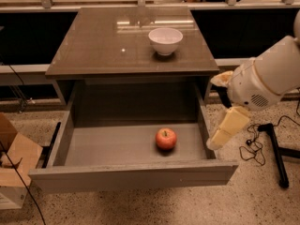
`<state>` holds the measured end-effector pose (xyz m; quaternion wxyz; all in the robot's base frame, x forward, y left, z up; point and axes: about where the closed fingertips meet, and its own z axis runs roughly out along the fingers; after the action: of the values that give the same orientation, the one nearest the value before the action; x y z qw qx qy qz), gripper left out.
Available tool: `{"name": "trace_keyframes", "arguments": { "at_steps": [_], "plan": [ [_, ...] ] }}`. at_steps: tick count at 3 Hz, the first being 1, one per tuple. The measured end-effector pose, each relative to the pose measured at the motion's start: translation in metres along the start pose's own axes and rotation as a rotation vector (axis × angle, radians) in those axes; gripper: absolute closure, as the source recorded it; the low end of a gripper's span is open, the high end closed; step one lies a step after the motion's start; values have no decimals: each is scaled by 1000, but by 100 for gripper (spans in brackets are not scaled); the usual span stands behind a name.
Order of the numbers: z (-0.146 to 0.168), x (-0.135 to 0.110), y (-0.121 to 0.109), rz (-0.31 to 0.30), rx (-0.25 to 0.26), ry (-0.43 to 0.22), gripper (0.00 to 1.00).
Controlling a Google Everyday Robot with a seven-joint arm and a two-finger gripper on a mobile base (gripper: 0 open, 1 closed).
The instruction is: Pick apple from top drawer and place on counter
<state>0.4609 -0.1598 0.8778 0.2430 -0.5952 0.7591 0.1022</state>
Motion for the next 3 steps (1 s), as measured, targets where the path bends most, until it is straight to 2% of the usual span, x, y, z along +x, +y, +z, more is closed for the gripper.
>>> {"name": "trace_keyframes", "arguments": {
  "at_steps": [1, 2, 3],
  "plan": [
    [2, -3, -2, 0, 5, -12, 0],
    [8, -4, -3, 10, 8, 14, 0],
    [63, -17, -13, 38, 28, -3, 0]
  ]
}}
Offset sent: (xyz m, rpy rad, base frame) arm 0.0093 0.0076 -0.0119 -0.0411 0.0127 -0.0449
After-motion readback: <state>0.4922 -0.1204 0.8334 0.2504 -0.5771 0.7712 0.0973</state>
